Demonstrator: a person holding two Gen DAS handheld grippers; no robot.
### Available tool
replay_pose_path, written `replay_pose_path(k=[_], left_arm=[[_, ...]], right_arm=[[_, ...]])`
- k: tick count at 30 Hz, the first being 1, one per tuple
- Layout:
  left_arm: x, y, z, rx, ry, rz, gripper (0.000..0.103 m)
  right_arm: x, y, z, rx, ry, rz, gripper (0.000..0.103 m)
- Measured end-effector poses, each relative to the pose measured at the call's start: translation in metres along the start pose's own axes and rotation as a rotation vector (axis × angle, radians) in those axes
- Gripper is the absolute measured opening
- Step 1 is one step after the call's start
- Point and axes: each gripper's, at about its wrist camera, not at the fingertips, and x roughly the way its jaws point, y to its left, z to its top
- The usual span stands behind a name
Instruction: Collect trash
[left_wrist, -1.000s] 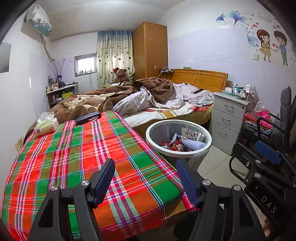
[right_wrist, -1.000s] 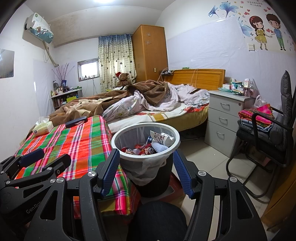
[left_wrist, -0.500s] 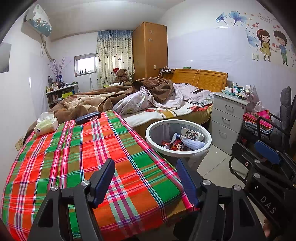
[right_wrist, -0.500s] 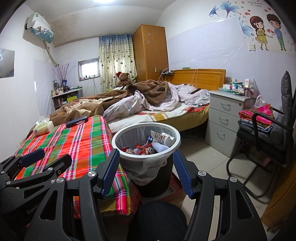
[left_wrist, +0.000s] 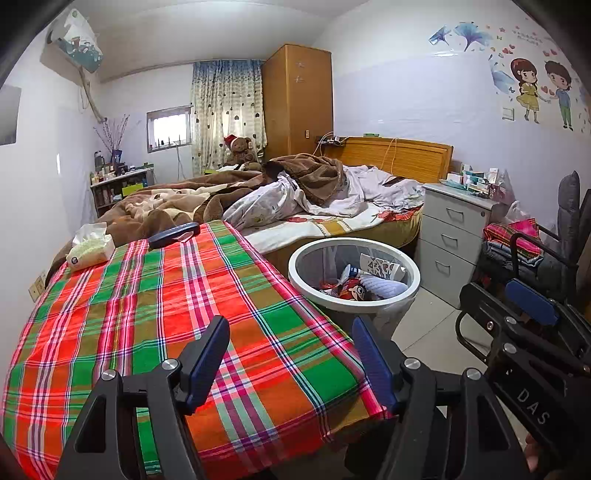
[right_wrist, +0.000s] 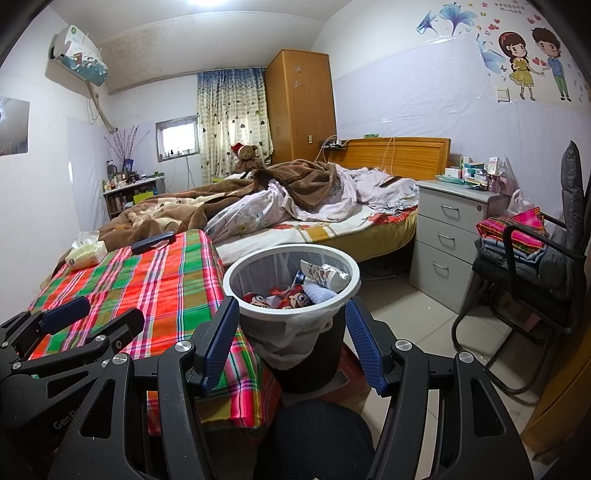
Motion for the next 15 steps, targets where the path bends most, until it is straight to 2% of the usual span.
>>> replay_pose_path(k=[15], left_arm=[[-0.0024, 0.0016, 0.0, -0.002, 0.002, -0.002, 0.069]], right_arm=[[-0.0003, -0.0001, 0.0003, 0.0, 0.0, 0.001, 0.062]])
